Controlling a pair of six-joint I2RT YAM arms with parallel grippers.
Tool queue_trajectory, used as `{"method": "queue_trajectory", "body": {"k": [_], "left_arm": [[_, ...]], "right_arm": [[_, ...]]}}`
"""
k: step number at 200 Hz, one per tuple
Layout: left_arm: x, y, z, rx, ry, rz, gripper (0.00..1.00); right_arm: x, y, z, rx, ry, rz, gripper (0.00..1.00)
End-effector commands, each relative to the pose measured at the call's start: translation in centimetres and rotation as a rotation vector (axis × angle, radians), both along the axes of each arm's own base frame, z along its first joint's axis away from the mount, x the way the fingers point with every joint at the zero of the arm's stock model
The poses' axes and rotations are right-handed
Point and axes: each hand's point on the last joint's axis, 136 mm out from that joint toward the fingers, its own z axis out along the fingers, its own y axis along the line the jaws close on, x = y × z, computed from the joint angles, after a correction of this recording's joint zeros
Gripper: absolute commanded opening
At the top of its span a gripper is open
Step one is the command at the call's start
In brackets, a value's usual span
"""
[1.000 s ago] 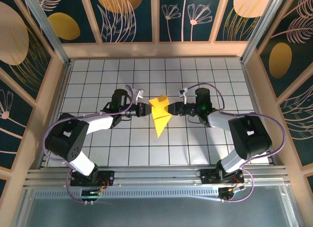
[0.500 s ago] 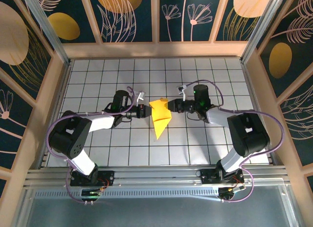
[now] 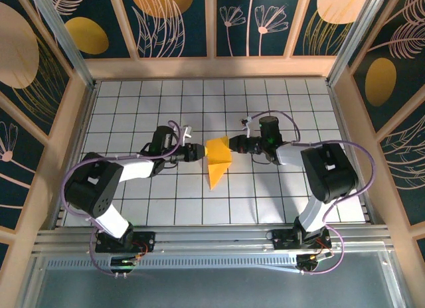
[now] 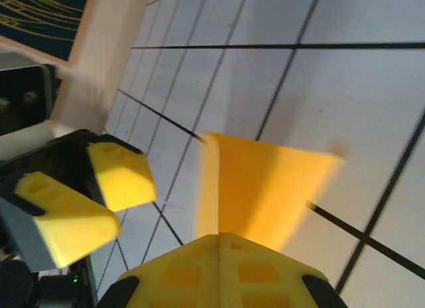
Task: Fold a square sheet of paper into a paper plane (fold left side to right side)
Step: Place the paper at the center of the table, then fold the wing for the fifth time at the center of the table.
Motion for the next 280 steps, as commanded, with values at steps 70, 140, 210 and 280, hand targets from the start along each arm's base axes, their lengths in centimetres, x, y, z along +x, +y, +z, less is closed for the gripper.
{"method": "queue_trajectory", "body": {"k": [70,140,210,280], "left_arm": [[-2.6,1.6,2.4,0.514,-0.225,0.105,0.45],[-7.7,-5.1,-0.1,0.715,-0.274,-0.053,0.5],[-7.1,-8.0,-4.4,0.952,-0.308,-0.1,0.55],[-5.6,-7.6,-6.0,1.07,-0.338,-0.074,0.47]], "right_arm": [[1.7,-2.2,-2.4,-0.001,0.253,-0.204,0.0],[1.9,-2.7,-2.5,-0.013,0.335,-0.232,0.0],[1.8,-2.7,-2.8,-0.024,0.35,-0.233,0.0],[1.9,-2.8,-2.9,-0.026,0.35,-0.235,0.0]]}}
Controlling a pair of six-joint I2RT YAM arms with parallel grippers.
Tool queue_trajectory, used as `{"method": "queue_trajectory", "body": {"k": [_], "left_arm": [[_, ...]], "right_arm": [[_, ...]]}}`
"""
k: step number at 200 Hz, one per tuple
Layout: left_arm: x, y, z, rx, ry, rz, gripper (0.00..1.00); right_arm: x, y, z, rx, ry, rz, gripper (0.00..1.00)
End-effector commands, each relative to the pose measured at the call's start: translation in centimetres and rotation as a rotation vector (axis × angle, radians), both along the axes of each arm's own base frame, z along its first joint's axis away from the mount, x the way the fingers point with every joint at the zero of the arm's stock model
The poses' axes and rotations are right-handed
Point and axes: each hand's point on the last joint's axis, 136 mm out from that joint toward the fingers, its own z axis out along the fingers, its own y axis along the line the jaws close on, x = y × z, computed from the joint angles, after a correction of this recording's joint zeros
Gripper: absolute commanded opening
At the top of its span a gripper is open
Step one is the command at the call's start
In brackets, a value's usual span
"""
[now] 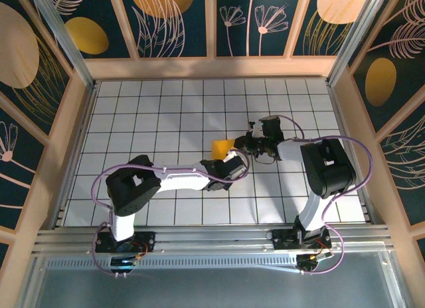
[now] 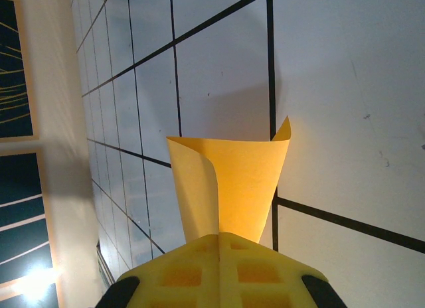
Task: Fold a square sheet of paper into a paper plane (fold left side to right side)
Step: Fold the wing for the fifth time at the center of the table.
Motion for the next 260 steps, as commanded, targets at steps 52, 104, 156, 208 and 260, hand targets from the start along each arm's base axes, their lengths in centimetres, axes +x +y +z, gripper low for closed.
{"method": "queue_trajectory", "body": {"k": [52,104,156,208,260], "left_arm": [[0.9,0.3,-0.2,0.054,-0.043,0.002,0.14],[0.4,0.0,-0.3,-0.008,-0.023,0.008,0.02],[0.7,-0.5,0.6,-0.161,0.075,0.013,0.0],[0.8,-1.7,2.4,-0.423,0.278,-0.026,0.0],[0.0,-3.3,1.3,-0.636,0.532,-0.042,0.0]], "right_arm": [[0.7,-0.5,-0.4,-0.022,0.009,-0.027,0.0],[1.4,-3.1,0.7,-0.078,-0.035,-0.103,0.17],[1.8,-10.0,2.7,-0.219,-0.115,-0.278,0.41],[0.8,-12.4,3.4,-0.239,-0.161,-0.334,0.44],[-0.6,-10.4,2.2,-0.18,-0.145,-0.266,0.42]]}}
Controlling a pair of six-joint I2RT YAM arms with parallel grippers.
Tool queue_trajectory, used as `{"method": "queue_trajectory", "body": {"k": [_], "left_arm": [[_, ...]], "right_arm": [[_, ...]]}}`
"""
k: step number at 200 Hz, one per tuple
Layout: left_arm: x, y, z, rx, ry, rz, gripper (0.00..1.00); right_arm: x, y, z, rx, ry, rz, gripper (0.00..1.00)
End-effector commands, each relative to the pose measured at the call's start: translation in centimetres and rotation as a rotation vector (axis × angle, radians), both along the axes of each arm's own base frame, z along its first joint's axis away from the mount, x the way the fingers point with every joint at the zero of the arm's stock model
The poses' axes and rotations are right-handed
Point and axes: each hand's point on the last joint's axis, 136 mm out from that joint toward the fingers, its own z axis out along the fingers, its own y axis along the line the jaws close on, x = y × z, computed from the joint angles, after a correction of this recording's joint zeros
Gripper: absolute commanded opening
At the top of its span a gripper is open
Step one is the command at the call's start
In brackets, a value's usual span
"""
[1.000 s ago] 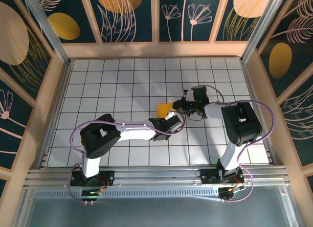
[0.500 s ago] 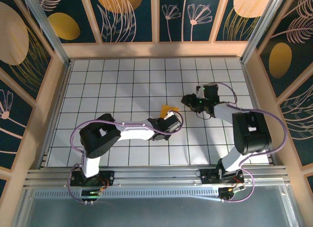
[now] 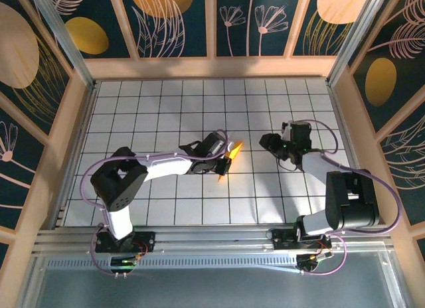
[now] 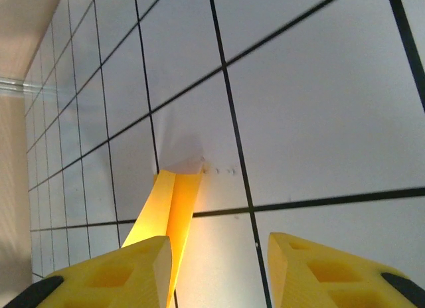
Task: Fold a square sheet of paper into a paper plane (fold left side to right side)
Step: Fold the wing for the fifth time at the center of the table.
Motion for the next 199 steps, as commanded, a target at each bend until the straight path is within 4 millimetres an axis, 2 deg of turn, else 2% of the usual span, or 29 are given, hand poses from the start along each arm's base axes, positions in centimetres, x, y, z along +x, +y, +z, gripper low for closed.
{"method": "queue_trajectory", "body": {"k": [1,102,107,199], "left_arm": [[-1.7,-1.5,-0.6,-0.141,0.165,-0.04,0.0],[0.2,-2.8,0.3,-0.428,0.342,0.059,0.0],[-0.1,-2.3,-0.5,-0.423,0.36,0.072,0.0],[-0.1,-2.8,-0.3,-0.552,0.426,0.116,0.0]], "right_arm": [[-0.3,1.3,0.2,0.015,-0.032,0.051,0.42],[-1.7,4.4,-0.6,0.019,-0.032,0.126,0.4],[-1.8,4.6,-0.7,0.017,-0.03,0.128,0.4],[-2.1,6.5,-1.6,0.042,-0.011,0.121,0.38]]}}
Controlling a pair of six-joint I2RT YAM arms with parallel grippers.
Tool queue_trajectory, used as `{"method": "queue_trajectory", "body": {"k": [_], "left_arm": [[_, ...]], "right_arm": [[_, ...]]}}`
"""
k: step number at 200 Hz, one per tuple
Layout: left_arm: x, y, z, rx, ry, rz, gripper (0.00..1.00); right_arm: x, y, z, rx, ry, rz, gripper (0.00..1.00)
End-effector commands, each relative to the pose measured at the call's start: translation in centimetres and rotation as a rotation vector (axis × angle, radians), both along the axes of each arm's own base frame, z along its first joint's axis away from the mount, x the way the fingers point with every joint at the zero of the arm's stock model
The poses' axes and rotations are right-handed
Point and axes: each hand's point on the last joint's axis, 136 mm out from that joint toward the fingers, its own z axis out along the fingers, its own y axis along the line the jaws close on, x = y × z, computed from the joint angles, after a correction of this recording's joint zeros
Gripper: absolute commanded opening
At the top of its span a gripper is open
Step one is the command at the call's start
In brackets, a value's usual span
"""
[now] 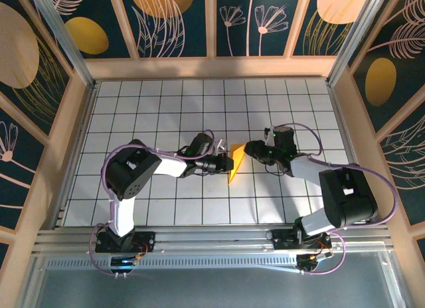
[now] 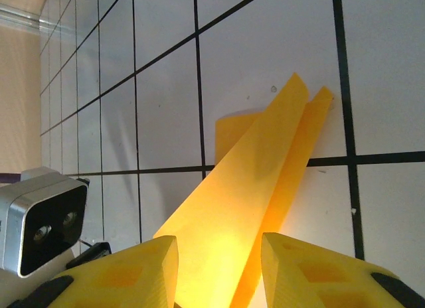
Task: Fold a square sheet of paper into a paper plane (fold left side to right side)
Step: Fold the wing for the fifth time at the center of the table.
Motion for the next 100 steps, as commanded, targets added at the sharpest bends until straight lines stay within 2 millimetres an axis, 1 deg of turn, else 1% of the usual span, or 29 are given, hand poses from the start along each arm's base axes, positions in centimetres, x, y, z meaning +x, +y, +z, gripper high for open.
{"method": "queue_trajectory", "body": {"k": [1,17,100], "left_arm": [[0.0,-0.4,0.2,-0.062,0.029,0.003,0.0],[0.0,-0.4,-0.2,-0.064,0.054,0.011,0.0],[0.1,-0.5,-0.2,-0.112,0.095,0.036,0.0]], "right_arm": [[0.2,0.2,-0.6,0.004,0.007,-0.026,0.38],[0.1,0.3,-1.0,0.005,0.021,-0.034,0.38],[-0.5,1.3,-2.8,0.004,0.081,-0.031,0.39]]}}
